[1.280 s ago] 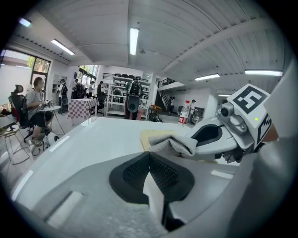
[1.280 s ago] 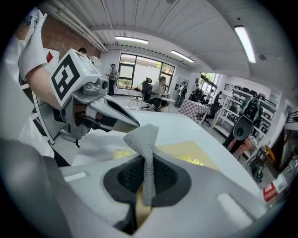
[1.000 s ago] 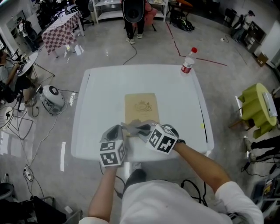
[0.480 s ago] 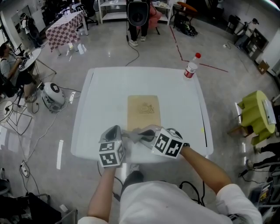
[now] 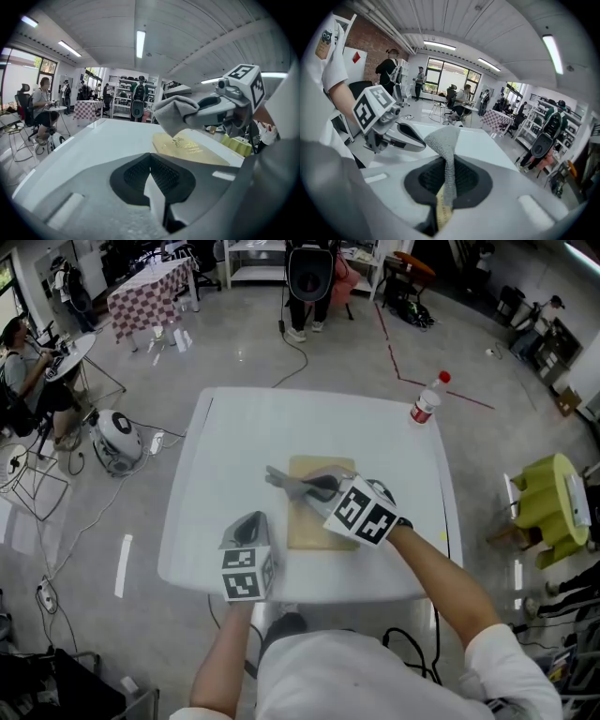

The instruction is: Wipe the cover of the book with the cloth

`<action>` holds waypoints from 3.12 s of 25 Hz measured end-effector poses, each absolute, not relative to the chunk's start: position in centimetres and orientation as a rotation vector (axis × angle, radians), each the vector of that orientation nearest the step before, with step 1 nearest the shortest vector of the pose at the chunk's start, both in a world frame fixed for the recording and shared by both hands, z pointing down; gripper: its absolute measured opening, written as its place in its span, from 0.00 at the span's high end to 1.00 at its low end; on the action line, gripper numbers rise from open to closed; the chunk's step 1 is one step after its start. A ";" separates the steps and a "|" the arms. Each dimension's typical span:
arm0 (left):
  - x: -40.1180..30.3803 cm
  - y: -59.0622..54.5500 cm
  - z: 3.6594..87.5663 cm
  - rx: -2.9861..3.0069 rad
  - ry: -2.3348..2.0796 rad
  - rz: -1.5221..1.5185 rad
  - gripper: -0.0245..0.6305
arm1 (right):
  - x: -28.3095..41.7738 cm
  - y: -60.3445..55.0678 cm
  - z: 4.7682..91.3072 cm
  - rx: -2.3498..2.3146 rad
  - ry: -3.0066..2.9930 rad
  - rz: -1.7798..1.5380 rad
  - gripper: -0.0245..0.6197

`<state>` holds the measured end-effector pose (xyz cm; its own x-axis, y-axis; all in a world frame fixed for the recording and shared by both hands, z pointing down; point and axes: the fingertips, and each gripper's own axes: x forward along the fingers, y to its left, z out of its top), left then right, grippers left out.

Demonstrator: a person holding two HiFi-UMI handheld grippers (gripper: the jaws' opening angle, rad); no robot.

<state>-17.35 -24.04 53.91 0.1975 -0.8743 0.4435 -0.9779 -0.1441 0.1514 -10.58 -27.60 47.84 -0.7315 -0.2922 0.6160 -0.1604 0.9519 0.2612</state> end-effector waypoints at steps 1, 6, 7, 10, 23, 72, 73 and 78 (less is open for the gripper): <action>-17.4 -24.2 53.9 2.086 -1.735 0.354 0.95 | -10.9 -28.5 47.9 0.326 -2.394 -0.260 0.94; -18.1 -25.0 53.5 2.109 -1.746 0.368 0.95 | -12.8 -32.5 49.5 0.324 -2.291 -0.325 0.94; -18.4 -25.1 53.5 2.109 -1.744 0.369 0.95 | -13.3 -33.1 49.8 0.316 -2.270 -0.334 0.94; -19.0 -25.4 53.8 2.103 -1.735 0.367 0.95 | -15.0 -34.1 51.1 0.286 -2.235 -0.344 0.94; -21.0 -25.9 54.3 2.076 -1.745 0.367 0.95 | -16.7 -34.7 55.5 0.167 -2.126 -0.300 0.94; -21.7 -19.7 53.5 1.992 -1.859 0.343 0.95 | -13.6 -16.9 56.0 -0.061 -2.244 -0.199 0.94; -21.5 -19.5 53.3 1.993 -1.856 0.341 0.95 | -13.4 -16.6 55.9 -0.058 -2.254 -0.187 0.94; -20.1 -18.6 52.6 2.004 -1.843 0.348 0.95 | -11.9 -15.6 54.8 0.017 -2.328 -0.136 0.94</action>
<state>-20.05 -18.57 52.61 0.1027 -0.8934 0.4373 -0.9914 -0.0559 0.1187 -11.90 -15.61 54.80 -0.6900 -0.0544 0.7217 0.0297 0.9942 0.1034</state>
